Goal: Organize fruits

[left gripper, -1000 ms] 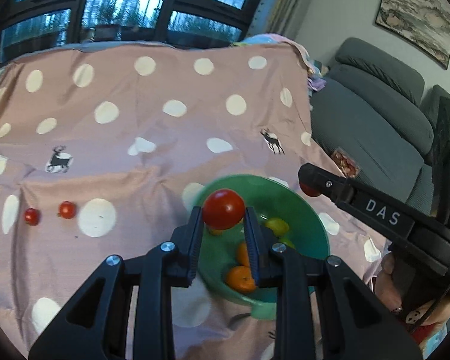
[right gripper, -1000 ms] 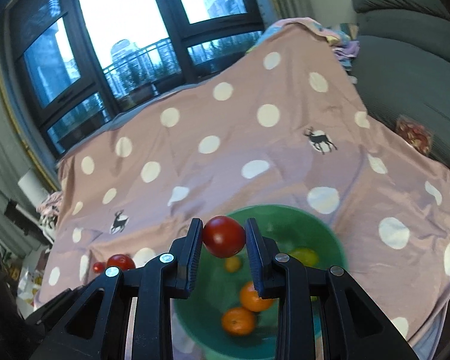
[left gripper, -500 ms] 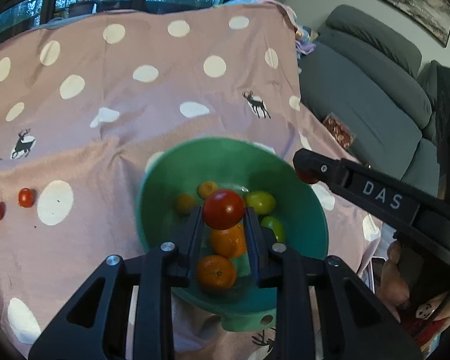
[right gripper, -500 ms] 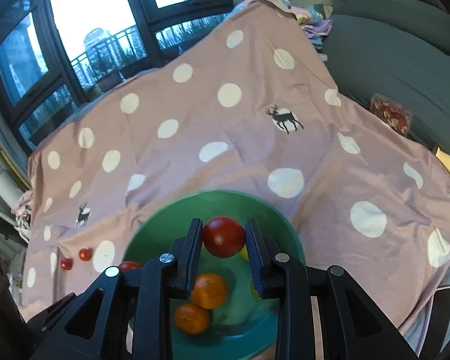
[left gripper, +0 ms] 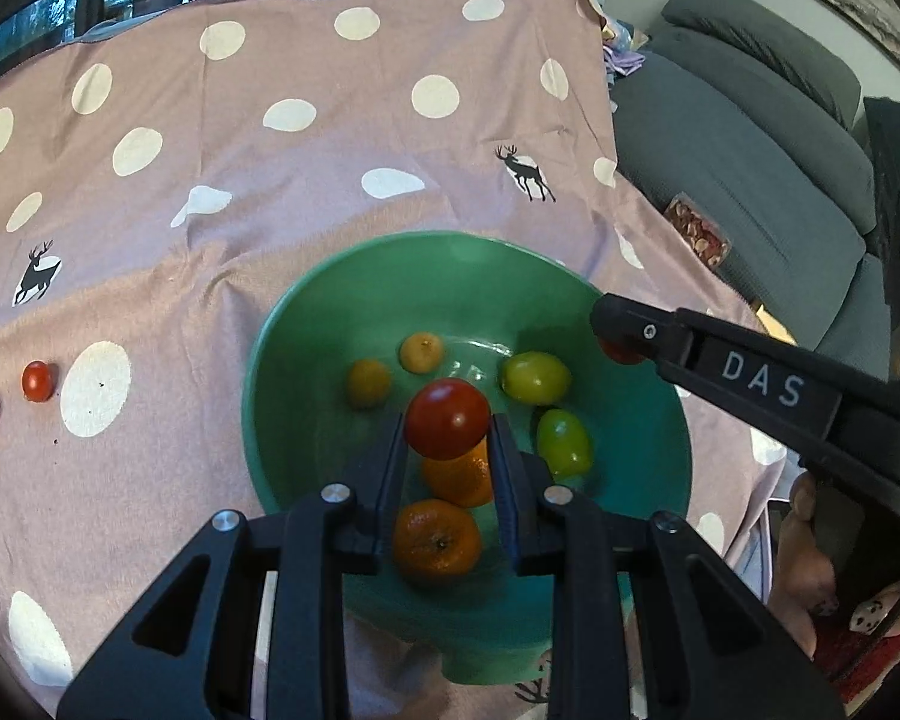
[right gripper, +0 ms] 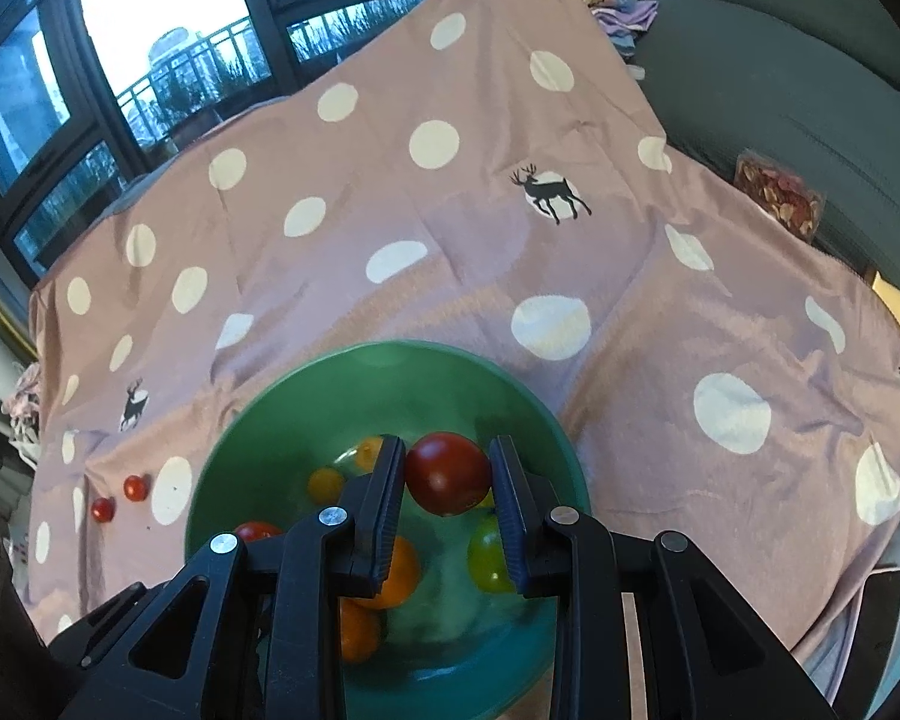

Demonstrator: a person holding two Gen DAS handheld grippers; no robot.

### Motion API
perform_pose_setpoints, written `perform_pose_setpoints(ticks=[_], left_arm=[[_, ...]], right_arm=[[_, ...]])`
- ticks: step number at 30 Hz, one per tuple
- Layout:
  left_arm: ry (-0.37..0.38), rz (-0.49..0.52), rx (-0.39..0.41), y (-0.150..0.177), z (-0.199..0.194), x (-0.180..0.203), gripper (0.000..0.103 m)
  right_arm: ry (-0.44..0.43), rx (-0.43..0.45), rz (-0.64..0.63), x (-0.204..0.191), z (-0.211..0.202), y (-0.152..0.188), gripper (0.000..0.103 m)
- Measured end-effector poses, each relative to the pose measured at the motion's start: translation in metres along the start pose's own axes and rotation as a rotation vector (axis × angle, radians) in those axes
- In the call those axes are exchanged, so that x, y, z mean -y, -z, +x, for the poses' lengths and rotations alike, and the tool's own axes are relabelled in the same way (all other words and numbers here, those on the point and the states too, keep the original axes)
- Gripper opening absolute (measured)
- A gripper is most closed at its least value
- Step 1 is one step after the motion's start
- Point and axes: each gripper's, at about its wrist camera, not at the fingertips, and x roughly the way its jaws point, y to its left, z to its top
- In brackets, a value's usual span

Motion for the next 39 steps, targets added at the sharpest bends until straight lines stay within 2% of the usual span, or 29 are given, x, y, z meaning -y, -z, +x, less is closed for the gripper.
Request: perform_pose_setpoints(ticks=[15,18,20,21,24,29,32,37,39], left_arm=[[0.001,-0.004,-0.033,0.001,0.010,0.002,0.027],[0.004,-0.011,-0.021,0.001,0.004,0.000,0.036],[0.011,-0.025,-0.006,0.001,-0.002,-0.004,0.045],[0.011,-0.029,0.005,0.000,-0.007,-0.006,0.045],[-0.010,-0.034,0.029,0.000,-0.019,-0.013,0.049],[-0.076,-0.102,0.065,-0.003,-0.040,-0.051,0.056],[-0.180,-0.147,0.087,-0.001,-0.055,-0.087,0.057],[-0.225,-0.265,0.071,0.014,-0.075,-0.149,0.057],[-0.280,-0.284,0.067,0.015,-0.083,-0.172,0.057]], right_arm=[[0.049,-0.052,-0.009,0.003,0.013,0.001,0.031],[0.044,-0.055,-0.002,0.004,0.013,0.000,0.031],[0.039,-0.058,-0.005,0.004,0.013,0.000,0.036],[0.039,-0.056,-0.005,0.003,0.013,0.000,0.041],[0.040,-0.039,-0.008,0.001,0.011,0.000,0.042],[0.015,-0.004,0.000,-0.003,0.003,-0.002,0.042],[-0.001,0.016,0.006,-0.007,-0.001,-0.003,0.042],[-0.050,0.028,0.005,-0.021,-0.003,-0.003,0.042],[-0.060,0.028,-0.005,-0.029,-0.002,-0.002,0.042]])
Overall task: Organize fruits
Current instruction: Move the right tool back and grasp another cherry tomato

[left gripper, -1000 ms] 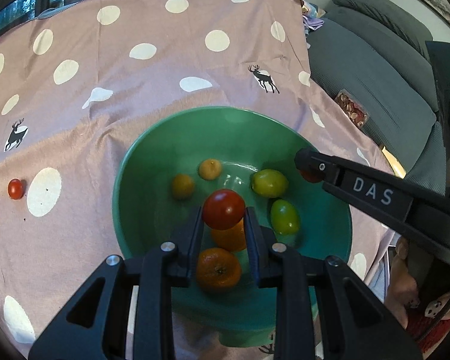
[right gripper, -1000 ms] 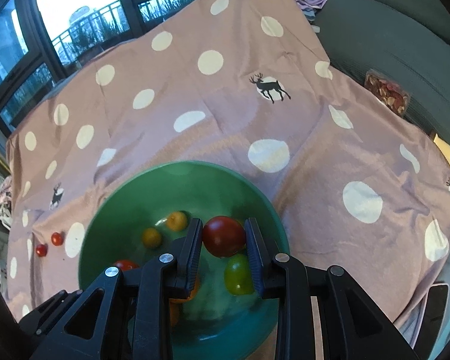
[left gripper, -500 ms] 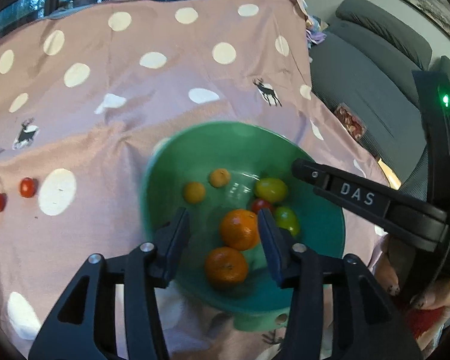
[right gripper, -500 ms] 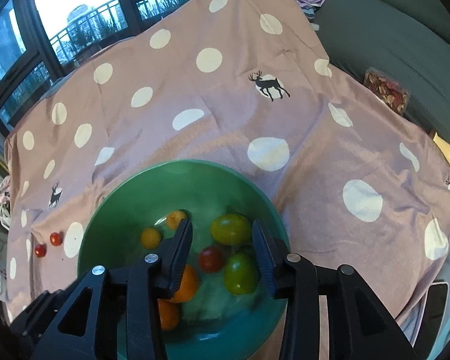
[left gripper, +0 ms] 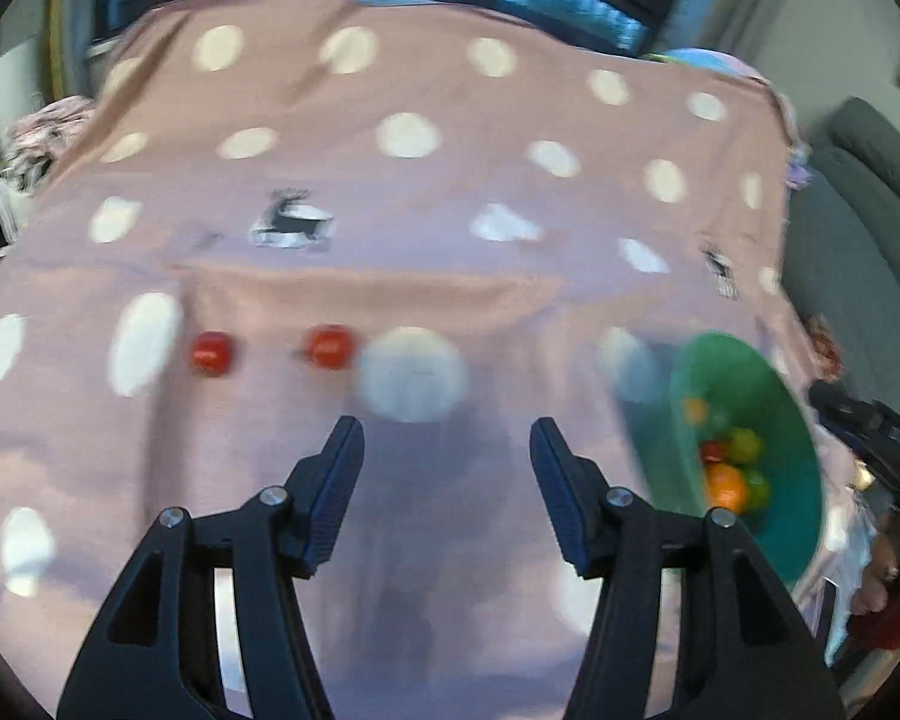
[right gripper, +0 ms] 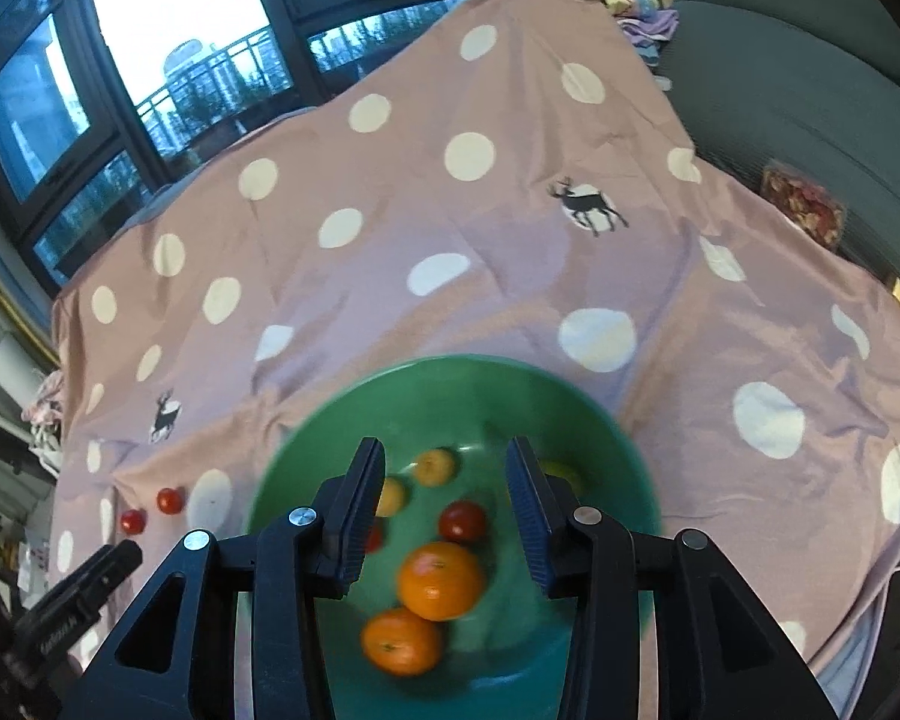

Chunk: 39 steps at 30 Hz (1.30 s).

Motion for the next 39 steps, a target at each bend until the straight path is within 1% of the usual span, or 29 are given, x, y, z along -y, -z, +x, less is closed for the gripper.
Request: perform_pose_setpoints(ticks=[2,4,6,9,12,15,18,19,20,25,27,29,31,35,36,39], left_arm=[[-0.042,-0.012,0.024,-0.004,-0.001,-0.016,0.057],[-0.057,-0.043,0.038,-0.007,0.002,-0.034,0.057],[-0.057,-0.083,0.020,-0.011,0.008,-0.048,0.057],[-0.041,-0.107,-0.003,-0.016,0.015,-0.059,0.056],[-0.031,-0.120,-0.012,-0.017,0.022,-0.065,0.056],[-0.029,-0.122,-0.042,-0.019,0.035,-0.069,0.054],[-0.028,-0.146,-0.053,-0.023,0.045,-0.079,0.047],[-0.030,-0.155,-0.053,-0.024,0.047,-0.082,0.043],[-0.035,-0.162,-0.054,-0.026,0.049,-0.084,0.039],[-0.043,-0.145,-0.056,-0.031,0.059,-0.085,0.037],[-0.027,-0.144,-0.071,-0.031,0.065,-0.085,0.034],[-0.033,-0.143,-0.084,-0.032,0.071,-0.087,0.033],[-0.030,-0.147,-0.091,-0.032,0.075,-0.089,0.032],[-0.027,-0.152,-0.104,-0.031,0.081,-0.092,0.031],[-0.042,-0.142,-0.099,-0.031,0.081,-0.092,0.031],[-0.047,-0.146,-0.085,-0.032,0.082,-0.094,0.029]], right_arm=[[-0.015,-0.001,-0.015,-0.011,0.001,0.002,0.042],[-0.032,0.002,-0.026,-0.022,0.001,0.004,0.042],[-0.048,0.002,-0.036,-0.032,0.002,0.006,0.042],[-0.088,-0.008,-0.054,-0.050,0.006,0.010,0.042],[-0.162,-0.034,-0.084,-0.073,0.009,0.016,0.042],[-0.256,-0.077,-0.119,-0.105,0.015,0.022,0.042],[-0.319,-0.142,-0.137,-0.134,0.031,0.024,0.042],[-0.331,-0.174,-0.144,-0.145,0.041,0.025,0.042],[-0.335,-0.211,-0.152,-0.158,0.053,0.025,0.042],[-0.329,-0.362,-0.183,-0.206,0.108,0.031,0.042],[-0.322,-0.398,-0.187,-0.217,0.127,0.033,0.042],[-0.310,-0.426,-0.182,-0.225,0.144,0.037,0.042],[-0.319,-0.460,-0.164,-0.231,0.159,0.038,0.042],[-0.327,-0.482,-0.148,-0.240,0.175,0.041,0.042],[-0.317,-0.478,-0.160,-0.242,0.176,0.042,0.042],[-0.278,-0.473,-0.190,-0.248,0.181,0.047,0.042]])
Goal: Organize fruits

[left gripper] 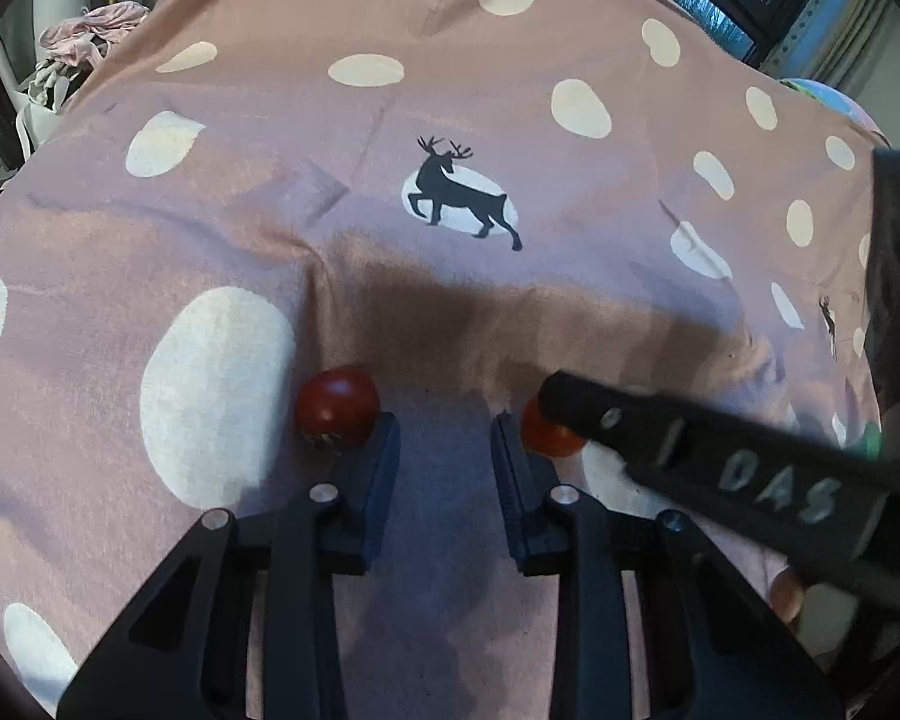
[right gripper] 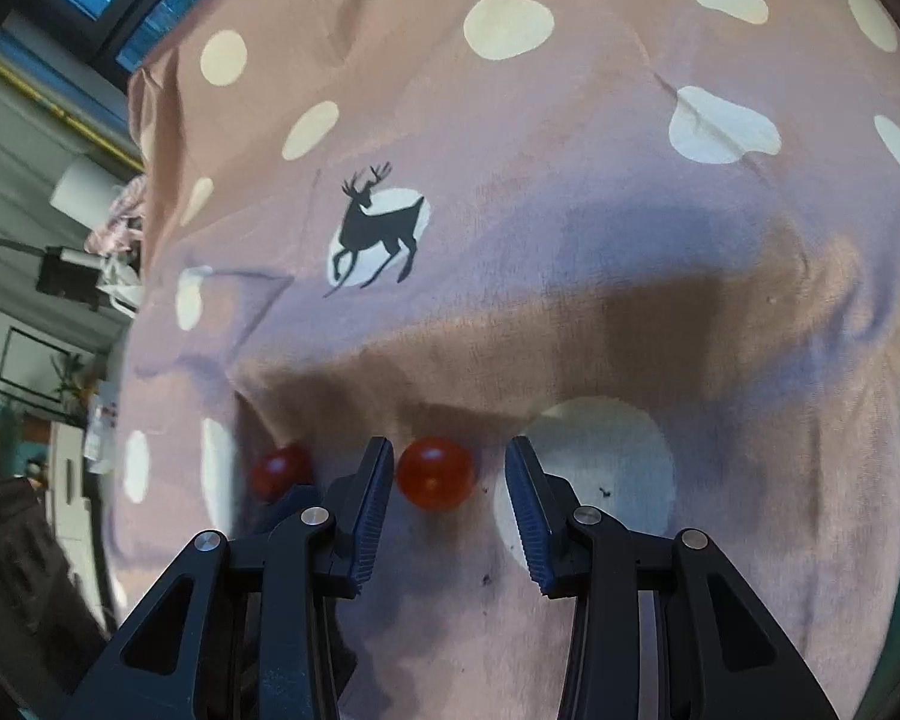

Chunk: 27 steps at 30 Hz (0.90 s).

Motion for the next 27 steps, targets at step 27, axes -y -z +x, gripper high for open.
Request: perform_pose_setpoints(ticks=[27], left_arm=[[0.020,0.108,0.151,0.015,-0.059,0.035,0.007]], right_arm=[[-0.013,0.155,0.003,0.047,-0.097,0.074,0.030]])
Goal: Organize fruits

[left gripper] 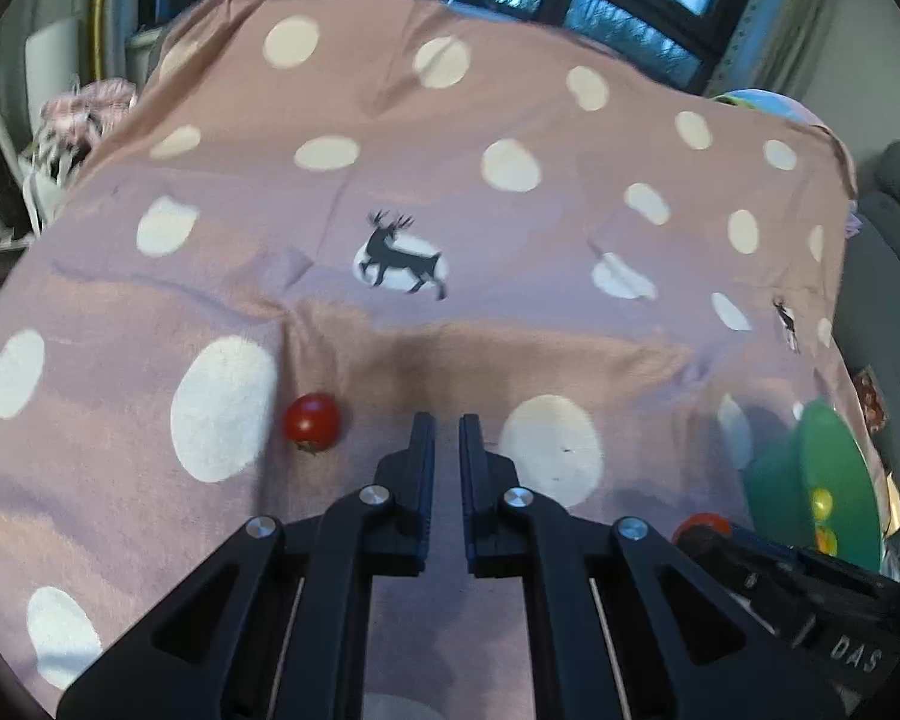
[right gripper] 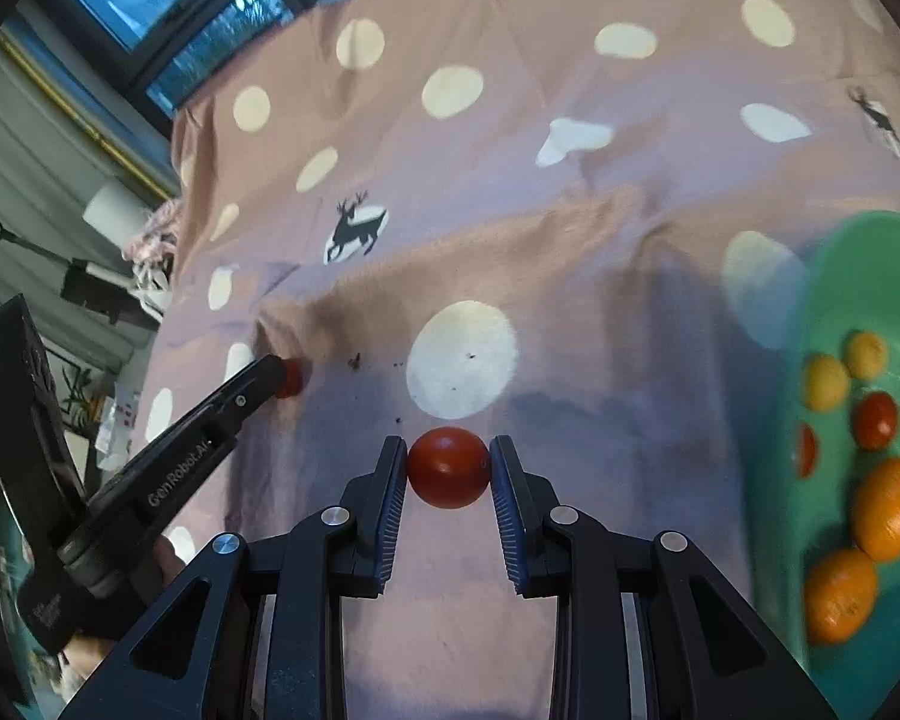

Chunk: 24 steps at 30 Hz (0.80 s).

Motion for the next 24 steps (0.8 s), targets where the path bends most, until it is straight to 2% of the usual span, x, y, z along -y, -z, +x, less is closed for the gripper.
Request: perform_pose_setpoints(ticks=[5,7,9,11,13,17,20,24], left_arm=[[-0.019,0.026,0.033,-0.001,-0.004,0.004,0.009],[-0.076,0.027,0.019,-0.003,0.003,0.000,0.009],[-0.120,0.039,-0.002,-0.006,0.011,-0.004,0.014],[-0.164,0.022,-0.014,-0.008,0.019,-0.010,0.029],[-0.188,-0.005,-0.028,-0.009,0.024,-0.015,0.035],[-0.160,-0.034,-0.068,-0.011,0.036,-0.020,0.036],[-0.223,-0.035,-0.092,-0.011,0.048,-0.021,0.035],[-0.282,-0.026,-0.085,-0.015,0.053,-0.020,0.036]], right_arm=[[0.033,0.065,0.021,0.013,-0.016,0.002,0.030],[0.021,0.069,0.031,0.016,-0.018,0.000,0.030],[0.008,0.070,0.030,0.017,-0.018,-0.001,0.030],[0.000,0.065,0.023,0.016,-0.017,-0.002,0.030],[-0.002,0.063,0.017,0.017,-0.017,-0.001,0.030],[-0.012,0.052,0.005,0.015,-0.016,-0.001,0.030],[-0.027,0.050,-0.006,0.014,-0.019,0.000,0.030],[-0.028,0.075,-0.017,0.013,-0.026,0.000,0.030]])
